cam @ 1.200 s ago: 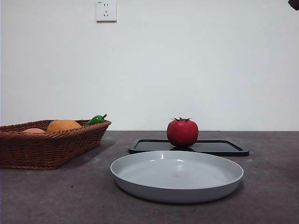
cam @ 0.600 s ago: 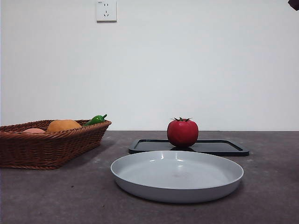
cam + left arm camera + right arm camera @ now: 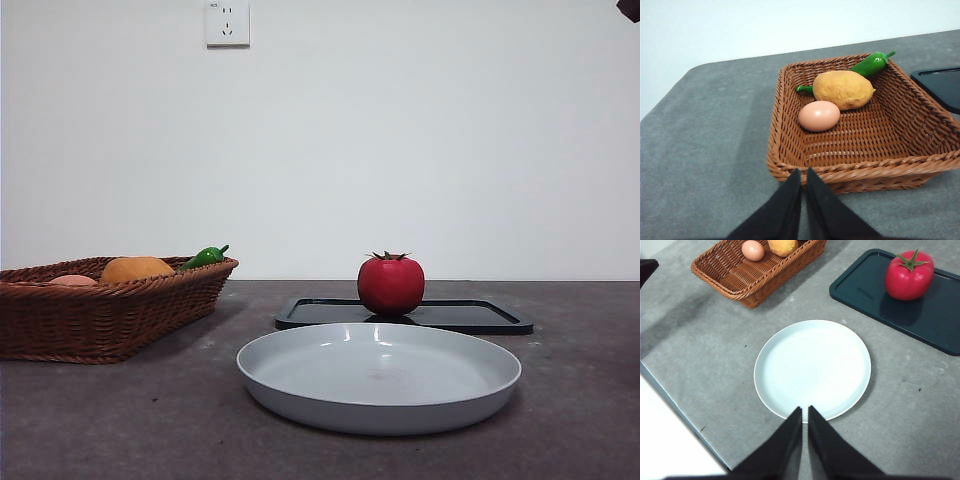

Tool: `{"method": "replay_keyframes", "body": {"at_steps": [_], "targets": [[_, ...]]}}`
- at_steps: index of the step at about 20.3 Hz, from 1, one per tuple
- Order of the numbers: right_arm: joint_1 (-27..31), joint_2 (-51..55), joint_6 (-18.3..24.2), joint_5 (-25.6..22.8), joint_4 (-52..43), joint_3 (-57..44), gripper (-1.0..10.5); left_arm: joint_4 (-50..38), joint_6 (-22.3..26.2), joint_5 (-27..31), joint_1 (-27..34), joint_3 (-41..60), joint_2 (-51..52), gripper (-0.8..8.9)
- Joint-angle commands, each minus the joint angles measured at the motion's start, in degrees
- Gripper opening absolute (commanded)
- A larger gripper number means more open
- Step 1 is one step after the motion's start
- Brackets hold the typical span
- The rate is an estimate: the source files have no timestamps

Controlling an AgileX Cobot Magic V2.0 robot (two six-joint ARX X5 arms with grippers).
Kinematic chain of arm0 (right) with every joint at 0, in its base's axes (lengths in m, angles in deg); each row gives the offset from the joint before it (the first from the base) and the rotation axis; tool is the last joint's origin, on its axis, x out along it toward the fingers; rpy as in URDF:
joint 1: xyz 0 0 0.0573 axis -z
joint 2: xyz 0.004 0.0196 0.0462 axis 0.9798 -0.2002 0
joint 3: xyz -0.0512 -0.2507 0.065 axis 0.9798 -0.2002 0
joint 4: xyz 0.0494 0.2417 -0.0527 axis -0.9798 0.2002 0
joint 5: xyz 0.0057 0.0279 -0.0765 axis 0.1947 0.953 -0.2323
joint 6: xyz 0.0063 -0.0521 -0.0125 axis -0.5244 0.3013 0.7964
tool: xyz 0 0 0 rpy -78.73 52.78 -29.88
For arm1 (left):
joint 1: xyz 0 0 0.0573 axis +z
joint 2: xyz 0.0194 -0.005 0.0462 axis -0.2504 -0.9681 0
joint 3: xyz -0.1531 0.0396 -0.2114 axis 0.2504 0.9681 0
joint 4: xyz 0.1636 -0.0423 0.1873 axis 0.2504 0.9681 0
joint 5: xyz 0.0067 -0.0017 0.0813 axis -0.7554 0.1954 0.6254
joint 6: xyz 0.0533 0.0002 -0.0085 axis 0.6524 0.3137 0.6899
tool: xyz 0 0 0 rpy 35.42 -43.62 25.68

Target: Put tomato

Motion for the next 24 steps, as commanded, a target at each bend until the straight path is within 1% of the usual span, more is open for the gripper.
{"method": "replay_keyframes", "body": {"at_steps": [1,2,3,5,8,10,12,14,16,17,24], "targets": [[-0.4,-0.2,-0.6,0.1,-0.6,0.3,0.1,0.5,-0.2,0.1,0.2,1.2,0.1,0.17],[-0.4,-0.2,-0.6,0.1,-0.6,0.3,0.1,0.5,-0.2,0.1,0.2,1.2,0.1,0.17],[0.4,0.1,1.4,-0.5,-0.7,0.3,0.1,0.5,-0.2,0.1,0.2,1.2,0.1,0.17],[4.4,1.4,4.4,-1.2,-1.9,-0.2,0.1,0.5,-0.2,0.1,0.2,1.2,0.1,0.17],[15.1,6.3,4.1,-1.2,-10.9,-5.0,0.1,0.5,-0.2,0.1,0.2,1.2,0.1,0.17],[21.9,11.2,4.1,-1.2,-18.5,-11.2,0.1,0.5,-0.2,0.1,0.2,1.2,0.1,0.17],[27.0,16.0,3.8,-1.2,-26.8,-18.4,0.1,0.5,-0.2,0.1,0.2,1.2,0.1,0.17],[30.4,20.0,3.2,-1.4,-33.9,-25.0,0.1,0.5,-0.2,0.1,0.2,1.2,0.1,0.17],[33.1,23.6,2.4,-1.5,-39.1,-30.6,0.1,0.5,-0.2,0.1,0.2,1.2,0.1,0.17],[33.6,24.6,2.4,-1.5,-40.0,-31.9,0.1,0.5,-0.2,0.1,0.2,1.2,0.1,0.17],[36.3,31.2,1.8,-5.2,-41.0,-39.3,0.1,0.5,-0.2,0.1,0.2,1.2,0.1,0.17]]}}
